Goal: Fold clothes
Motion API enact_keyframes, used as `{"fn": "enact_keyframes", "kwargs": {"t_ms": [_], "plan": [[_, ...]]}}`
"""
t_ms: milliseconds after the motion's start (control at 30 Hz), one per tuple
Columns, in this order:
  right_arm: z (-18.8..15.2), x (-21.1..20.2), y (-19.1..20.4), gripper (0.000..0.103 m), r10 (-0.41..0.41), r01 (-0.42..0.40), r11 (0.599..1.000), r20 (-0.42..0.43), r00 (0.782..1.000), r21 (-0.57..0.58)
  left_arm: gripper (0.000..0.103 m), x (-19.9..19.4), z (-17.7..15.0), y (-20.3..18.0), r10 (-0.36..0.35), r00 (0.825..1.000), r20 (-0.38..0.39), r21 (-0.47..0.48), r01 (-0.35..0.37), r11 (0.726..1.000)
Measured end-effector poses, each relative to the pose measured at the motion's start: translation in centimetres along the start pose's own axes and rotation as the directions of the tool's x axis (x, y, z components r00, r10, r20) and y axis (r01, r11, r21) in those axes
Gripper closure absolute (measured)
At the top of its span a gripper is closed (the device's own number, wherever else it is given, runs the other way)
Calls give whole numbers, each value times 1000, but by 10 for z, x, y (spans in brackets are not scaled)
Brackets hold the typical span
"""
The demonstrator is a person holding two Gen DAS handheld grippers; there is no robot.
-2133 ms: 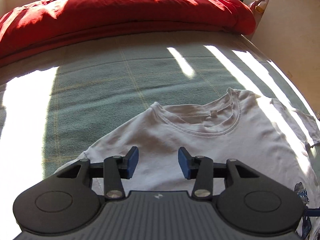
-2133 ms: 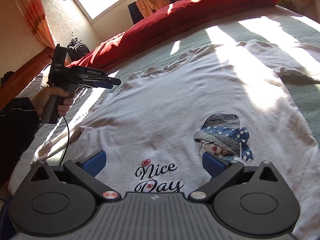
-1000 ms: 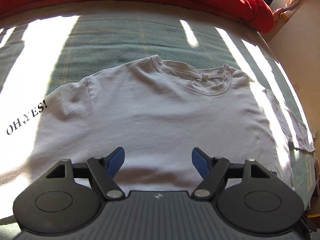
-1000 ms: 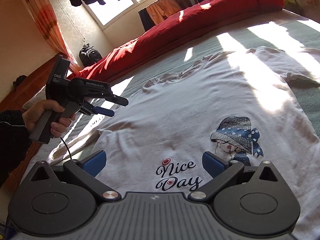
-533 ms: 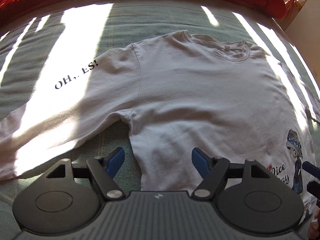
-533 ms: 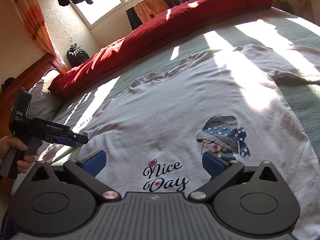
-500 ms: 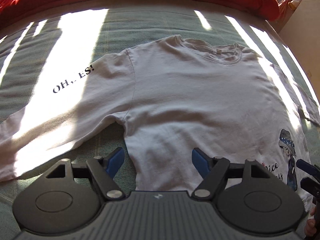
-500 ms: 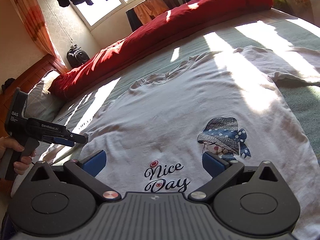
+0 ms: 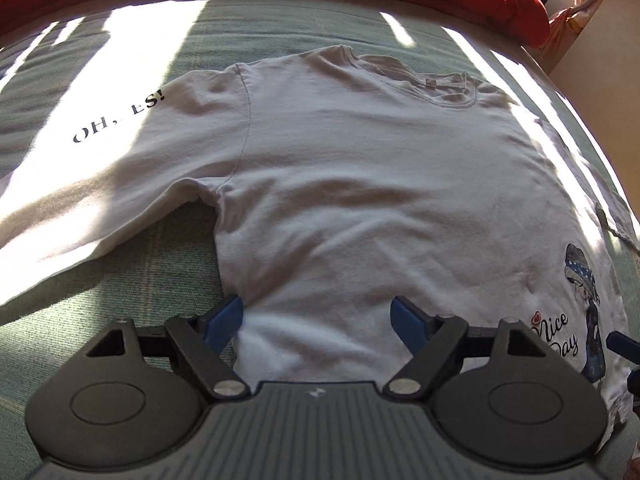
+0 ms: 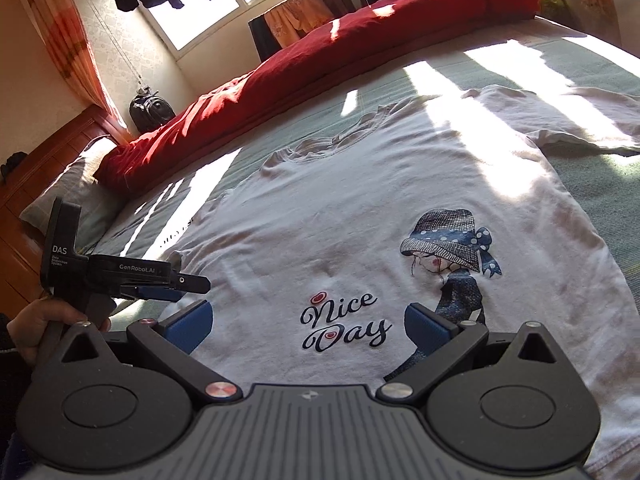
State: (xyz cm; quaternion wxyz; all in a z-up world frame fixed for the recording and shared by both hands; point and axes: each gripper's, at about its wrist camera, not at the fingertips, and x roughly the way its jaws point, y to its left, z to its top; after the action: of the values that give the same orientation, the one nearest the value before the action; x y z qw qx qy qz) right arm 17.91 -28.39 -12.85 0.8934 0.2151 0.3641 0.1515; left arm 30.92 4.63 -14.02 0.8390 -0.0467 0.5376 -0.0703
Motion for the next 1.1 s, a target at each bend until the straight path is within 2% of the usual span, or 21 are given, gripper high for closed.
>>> {"fn": "enact_keyframes", "kwargs": {"t_ms": [33, 133, 233, 300, 400, 633, 700, 767, 833, 933, 1000, 1100], "plan": [[0, 1, -3, 0, 1, -1, 1000, 2, 1000, 12, 23, -7, -1, 4, 18, 1000, 7, 0, -18, 1000], [-1, 5, -9, 0, 16, -16, 999, -1, 1000, 36, 23, -22, -3, 6, -59, 996, 62, -23, 60, 998], [-5, 11, -8, 0, 23, -22, 999, -23, 999, 25, 20, -27, -4, -1, -138, 984, 112, -26, 142, 990], [-7, 14, -7, 0, 29, -29, 999, -36, 999, 17, 20, -17, -7, -6, -163, 983, 87, -44, 168, 985], [-7, 14, -7, 0, 27, -27, 1000, -39, 999, 13, 20, 2, -25, -10, -142, 990, 17, -60, 143, 988], [-8, 17, -16, 0, 19, -18, 1000, -55, 998, 24, 19, -31, -86, -5, -100, 995, 9, -41, 100, 994], [-8, 17, -16, 0, 20, -18, 1000, -58, 998, 20, 19, -44, -91, -11, -87, 996, 23, -11, 87, 996], [-9, 16, -15, 0, 28, -27, 1000, -55, 998, 12, 19, -54, -88, -21, -76, 994, 79, 52, 72, 996], [-10, 17, -13, 0, 32, -32, 999, -55, 998, 8, 19, -53, -83, -29, -77, 991, 109, 83, 69, 994], [-11, 18, -10, 0, 22, -22, 1000, -58, 998, 0, 18, -37, -82, -38, -58, 993, 105, 115, 46, 992], [-11, 18, -11, 0, 22, -22, 1000, -58, 998, -2, 18, -24, -89, -39, -3, 998, 64, 109, -4, 994], [-11, 19, -12, 0, 22, -22, 1000, -58, 998, -4, 18, -27, -105, -29, -25, 997, 75, 56, 21, 998]]}}
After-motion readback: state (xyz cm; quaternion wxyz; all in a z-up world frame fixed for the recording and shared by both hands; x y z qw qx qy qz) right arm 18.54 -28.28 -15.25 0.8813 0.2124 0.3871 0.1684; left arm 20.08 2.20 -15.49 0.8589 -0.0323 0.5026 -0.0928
